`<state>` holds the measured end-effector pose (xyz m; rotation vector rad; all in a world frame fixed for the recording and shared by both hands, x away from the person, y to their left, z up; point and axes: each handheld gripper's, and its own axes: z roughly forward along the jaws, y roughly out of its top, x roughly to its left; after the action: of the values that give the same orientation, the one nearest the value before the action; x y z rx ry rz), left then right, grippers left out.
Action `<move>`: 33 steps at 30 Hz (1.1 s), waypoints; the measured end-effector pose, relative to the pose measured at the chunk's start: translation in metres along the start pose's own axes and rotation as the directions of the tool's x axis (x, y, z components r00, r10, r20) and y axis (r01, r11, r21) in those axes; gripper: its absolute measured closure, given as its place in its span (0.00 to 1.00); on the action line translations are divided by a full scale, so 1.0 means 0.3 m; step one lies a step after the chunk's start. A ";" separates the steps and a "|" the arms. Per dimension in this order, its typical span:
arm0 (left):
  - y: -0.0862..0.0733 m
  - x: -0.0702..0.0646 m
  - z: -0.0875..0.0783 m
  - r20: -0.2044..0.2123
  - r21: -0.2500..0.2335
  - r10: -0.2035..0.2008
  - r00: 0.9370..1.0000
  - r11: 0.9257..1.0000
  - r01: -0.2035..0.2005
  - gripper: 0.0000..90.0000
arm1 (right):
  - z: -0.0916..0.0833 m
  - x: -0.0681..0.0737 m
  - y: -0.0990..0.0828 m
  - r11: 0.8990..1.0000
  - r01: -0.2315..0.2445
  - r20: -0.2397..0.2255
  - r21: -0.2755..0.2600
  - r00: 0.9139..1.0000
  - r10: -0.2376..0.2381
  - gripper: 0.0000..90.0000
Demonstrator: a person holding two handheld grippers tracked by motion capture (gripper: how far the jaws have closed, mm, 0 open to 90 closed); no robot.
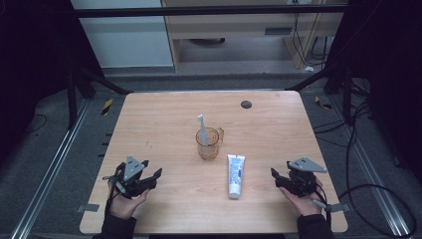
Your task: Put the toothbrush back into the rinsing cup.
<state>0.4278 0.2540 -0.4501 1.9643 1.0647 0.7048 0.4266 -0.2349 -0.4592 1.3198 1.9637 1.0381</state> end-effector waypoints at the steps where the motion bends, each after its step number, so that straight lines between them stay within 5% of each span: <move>1: -0.011 0.005 -0.004 -0.004 0.006 -0.009 1.000 1.000 0.009 0.45 | 0.000 0.005 0.003 1.000 0.000 -0.002 0.000 1.000 0.000 0.41; 7: -0.050 0.037 0.025 -0.014 0.045 -0.053 0.998 0.998 0.054 0.48 | 0.008 0.030 0.023 1.000 -0.003 -0.022 0.003 1.000 0.003 0.41; 33: -0.062 0.065 0.076 -0.023 0.104 -0.035 0.999 0.994 0.037 0.50 | 0.099 0.190 0.105 0.999 0.027 -0.137 0.040 0.990 -0.021 0.40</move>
<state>0.4464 0.2689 -0.4761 2.0243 1.1678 0.6632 0.4449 -0.1661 -0.4507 1.2739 2.1073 1.1075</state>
